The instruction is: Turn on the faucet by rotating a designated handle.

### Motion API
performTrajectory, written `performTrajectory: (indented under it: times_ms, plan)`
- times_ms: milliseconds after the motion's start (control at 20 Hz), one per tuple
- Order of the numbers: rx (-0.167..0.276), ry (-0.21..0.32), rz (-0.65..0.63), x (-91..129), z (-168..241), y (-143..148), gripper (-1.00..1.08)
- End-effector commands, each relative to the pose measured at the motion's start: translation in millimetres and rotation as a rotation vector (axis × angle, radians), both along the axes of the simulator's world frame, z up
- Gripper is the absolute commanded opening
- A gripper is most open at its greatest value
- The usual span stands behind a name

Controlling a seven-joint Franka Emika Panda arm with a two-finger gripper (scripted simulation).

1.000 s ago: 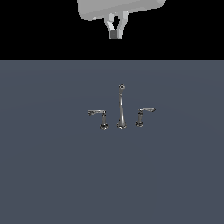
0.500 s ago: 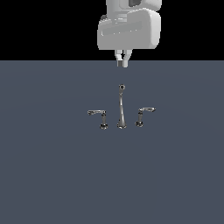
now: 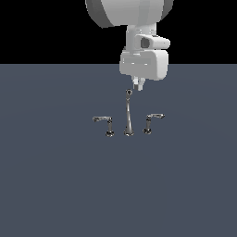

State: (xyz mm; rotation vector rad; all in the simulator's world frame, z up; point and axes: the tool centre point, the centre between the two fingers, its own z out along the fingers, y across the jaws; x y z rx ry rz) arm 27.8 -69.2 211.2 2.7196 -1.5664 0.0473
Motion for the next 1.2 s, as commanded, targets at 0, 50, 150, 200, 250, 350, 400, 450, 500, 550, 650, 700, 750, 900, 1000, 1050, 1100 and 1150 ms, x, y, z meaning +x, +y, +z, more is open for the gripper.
performTrajectory:
  times_ms: [0,50,150,200,250,350,400,450,500,550,650,700,750,900,1000,1050,1100,1150]
  plan:
    - [0.002,0.002,-0.060,12.1,-17.8,-11.5,-1.00]
    - [0.002,0.004,-0.084,16.6,-24.8,-16.3,-1.00]
    - [0.004,0.006,-0.131,25.5,-39.0,-26.4,-1.00]
    - [0.005,0.007,-0.155,29.8,-46.1,-31.6,-1.00]
    - [0.006,0.009,-0.180,33.9,-53.2,-36.9,-1.00]
    - [0.008,0.011,-0.226,41.5,-66.8,-47.2,-1.00]
    - [0.010,0.012,-0.247,44.8,-73.0,-52.2,-1.00]
    - [0.011,0.013,-0.267,47.9,-78.9,-56.9,-1.00]
    - [0.012,0.014,-0.286,50.7,-84.5,-61.4,-1.00]
    - [0.013,0.015,-0.304,53.2,-89.7,-65.6,-1.00]
    - [0.015,0.016,-0.336,57.7,-99.0,-73.5,-1.00]
    - [0.016,0.017,-0.351,59.6,-103.2,-77.1,-1.00]
    - [0.017,0.017,-0.364,61.3,-107.1,-80.4,-1.00]
    - [0.019,0.019,-0.397,65.3,-116.5,-88.6,-1.00]
    - [0.020,0.020,-0.413,67.2,-121.0,-92.7,-1.00]
    - [0.021,0.020,-0.419,67.9,-122.7,-94.2,-1.00]
    - [0.021,0.020,-0.424,68.4,-124.0,-95.4,-1.00]
    - [0.022,0.020,-0.428,68.8,-124.9,-96.4,-1.00]
